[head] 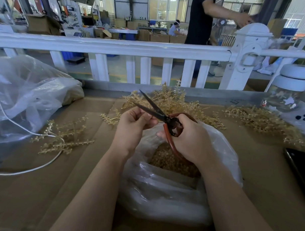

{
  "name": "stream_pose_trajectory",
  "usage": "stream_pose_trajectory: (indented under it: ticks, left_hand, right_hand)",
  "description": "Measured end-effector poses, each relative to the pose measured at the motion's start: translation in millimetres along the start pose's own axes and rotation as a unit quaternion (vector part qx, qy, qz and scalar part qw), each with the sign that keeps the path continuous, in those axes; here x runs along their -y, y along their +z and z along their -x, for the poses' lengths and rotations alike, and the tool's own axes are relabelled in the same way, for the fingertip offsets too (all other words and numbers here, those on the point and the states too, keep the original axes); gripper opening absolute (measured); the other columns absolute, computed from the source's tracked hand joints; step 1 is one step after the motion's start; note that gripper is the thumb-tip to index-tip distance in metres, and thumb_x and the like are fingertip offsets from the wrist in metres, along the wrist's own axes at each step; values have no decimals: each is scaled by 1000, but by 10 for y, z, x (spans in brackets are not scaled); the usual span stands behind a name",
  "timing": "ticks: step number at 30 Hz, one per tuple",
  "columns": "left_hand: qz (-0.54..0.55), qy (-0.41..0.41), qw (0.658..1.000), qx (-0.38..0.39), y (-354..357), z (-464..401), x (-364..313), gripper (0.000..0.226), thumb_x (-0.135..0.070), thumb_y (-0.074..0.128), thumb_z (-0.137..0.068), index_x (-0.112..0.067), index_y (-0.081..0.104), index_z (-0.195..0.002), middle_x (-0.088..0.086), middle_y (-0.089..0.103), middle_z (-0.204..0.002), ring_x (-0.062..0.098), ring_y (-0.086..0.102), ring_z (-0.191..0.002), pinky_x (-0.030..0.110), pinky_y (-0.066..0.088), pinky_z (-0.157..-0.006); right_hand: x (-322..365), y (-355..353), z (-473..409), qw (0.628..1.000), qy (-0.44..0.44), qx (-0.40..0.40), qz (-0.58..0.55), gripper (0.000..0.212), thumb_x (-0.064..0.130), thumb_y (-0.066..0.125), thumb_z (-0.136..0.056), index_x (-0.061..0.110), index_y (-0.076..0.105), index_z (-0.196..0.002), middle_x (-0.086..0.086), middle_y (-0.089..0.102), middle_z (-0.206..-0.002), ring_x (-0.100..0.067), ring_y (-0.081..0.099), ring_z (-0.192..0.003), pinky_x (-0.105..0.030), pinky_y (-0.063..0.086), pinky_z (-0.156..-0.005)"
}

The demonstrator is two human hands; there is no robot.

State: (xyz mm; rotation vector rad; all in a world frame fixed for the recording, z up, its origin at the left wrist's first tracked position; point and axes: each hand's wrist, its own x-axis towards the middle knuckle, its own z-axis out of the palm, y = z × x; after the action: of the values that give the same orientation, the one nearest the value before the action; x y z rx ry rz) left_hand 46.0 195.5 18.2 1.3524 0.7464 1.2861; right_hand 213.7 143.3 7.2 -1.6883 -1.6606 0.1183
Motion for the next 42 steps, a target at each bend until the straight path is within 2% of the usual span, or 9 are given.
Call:
stream_pose_trajectory:
  ticks: [6,14,16,19,23,30,34,37,42]
  left_hand:
    - [4,1,1000,12,1,1,-10,17,-3,51,-99,-4,66,-91,2,71,-74,9,66,-70,21,56,-72]
    - [32,-11,999,-6,0,6,-32,24,-1,51,-99,-11,69,-85,4,73,-74,11,69,-68,22,56,-69]
    - [34,-11,999,-8,-2,8,-31,24,-2,53,-98,-11,70,-85,5,73,-73,11,69,-67,22,56,-68]
    - [39,-8,999,-8,-4,5,-35,21,-2,53,-98,-8,70,-87,5,73,-73,11,68,-66,21,55,-67]
    - [40,2,999,-1,-13,7,-36,17,-2,53,-98,-2,68,-90,5,72,-73,10,67,-66,20,54,-67]
    - [39,11,999,-1,-16,12,-36,18,-2,54,-97,-4,68,-86,2,72,-70,9,67,-65,19,54,-67]
    - [39,14,999,-2,-10,15,-44,20,-1,51,-99,-6,67,-89,2,74,-76,10,70,-71,20,54,-68]
    - [49,8,999,-10,-6,17,-47,23,0,50,-99,-9,67,-87,-1,75,-80,11,71,-76,23,56,-73]
    - [45,0,999,-26,-3,13,-38,14,-3,52,-99,-3,66,-93,6,74,-90,16,71,-84,26,57,-81]
  right_hand:
    - [-14,-8,3,998,-12,-34,47,60,82,58,-73,32,60,-105,20,63,-93,-2,54,-82,-9,33,-62]
    - [-31,4,-1,995,-23,-40,92,60,84,56,-72,29,60,-96,17,63,-88,-5,58,-80,-15,42,-61]
    - [-21,-5,5,994,-23,-44,96,57,83,56,-72,30,60,-93,18,62,-84,-4,57,-76,-13,38,-58]
    - [-6,-16,13,993,-22,-53,100,55,82,56,-73,30,60,-91,19,61,-80,-3,55,-72,-11,33,-55]
    - [-11,-14,17,992,-8,-52,114,47,76,62,-80,31,62,-94,16,66,-82,-6,61,-75,-16,41,-57]
    - [30,-21,27,994,-6,-53,94,76,95,34,-64,30,63,-92,16,66,-78,-6,59,-71,-19,45,-58]
    - [35,-13,23,992,-25,-76,97,67,89,46,-69,28,61,-93,18,61,-78,-4,54,-70,-16,40,-55]
    - [33,-7,27,988,-47,-93,110,64,84,52,-73,23,61,-90,13,60,-77,-8,56,-68,-21,43,-56]
    - [48,-2,40,985,-73,-124,92,66,85,48,-75,21,58,-85,11,57,-73,-8,53,-64,-20,41,-55]
